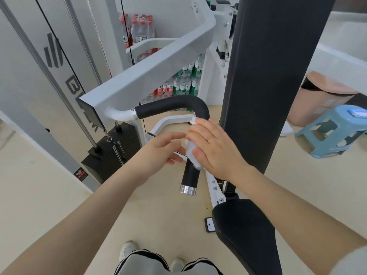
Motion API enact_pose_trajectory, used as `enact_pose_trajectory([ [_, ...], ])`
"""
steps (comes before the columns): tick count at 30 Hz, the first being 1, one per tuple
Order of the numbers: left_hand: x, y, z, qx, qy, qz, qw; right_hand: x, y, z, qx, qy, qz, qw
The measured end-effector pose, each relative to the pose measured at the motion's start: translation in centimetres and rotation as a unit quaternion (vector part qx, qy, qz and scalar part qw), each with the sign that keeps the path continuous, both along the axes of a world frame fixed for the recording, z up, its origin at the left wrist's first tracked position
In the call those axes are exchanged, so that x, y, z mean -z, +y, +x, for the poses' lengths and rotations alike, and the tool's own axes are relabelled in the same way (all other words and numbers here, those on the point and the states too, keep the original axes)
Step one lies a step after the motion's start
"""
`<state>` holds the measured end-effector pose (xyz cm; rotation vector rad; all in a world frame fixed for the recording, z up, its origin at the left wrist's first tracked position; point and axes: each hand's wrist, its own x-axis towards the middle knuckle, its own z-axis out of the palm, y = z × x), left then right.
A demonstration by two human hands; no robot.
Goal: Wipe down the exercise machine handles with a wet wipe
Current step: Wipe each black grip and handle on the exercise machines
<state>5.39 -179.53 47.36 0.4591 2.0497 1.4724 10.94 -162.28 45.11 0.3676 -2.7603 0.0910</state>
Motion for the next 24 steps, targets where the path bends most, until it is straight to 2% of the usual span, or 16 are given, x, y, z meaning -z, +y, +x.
enact_pose_trajectory([
  [2,0.0,0.1,0.1,-0.006,-0.002,0.01,1.0,0.2,-2.0,0.4,0.039,-0.001,-0.079,0.996],
  [6,-0.2,0.0,0.4,-0.01,-0.019,0.019,1.0,1.5,-1.8,1.9,0.0,-0.039,-0.059,0.998],
  [9,-0.2,0.1,0.7,-0.013,-0.023,0.01,1.0,0.3,-1.0,0.3,0.106,-0.043,-0.189,0.975],
  [13,-0.2,-0.2,1.4,0.03,0.028,-0.007,0.999,0.5,-5.2,1.7,0.137,-0.089,-0.382,0.909],
  [15,-0.4,-0.3,1.7,0.059,0.073,-0.036,0.995,0.3,-6.9,3.4,0.147,-0.124,-0.475,0.859],
  [19,-0.9,0.1,1.5,0.051,0.102,-0.061,0.992,-1.4,-5.3,1.5,0.195,-0.199,-0.682,0.676],
  [24,0.3,-0.1,1.1,0.054,0.039,-0.069,0.995,-1.1,-5.9,3.0,0.214,-0.256,-0.676,0.657],
])
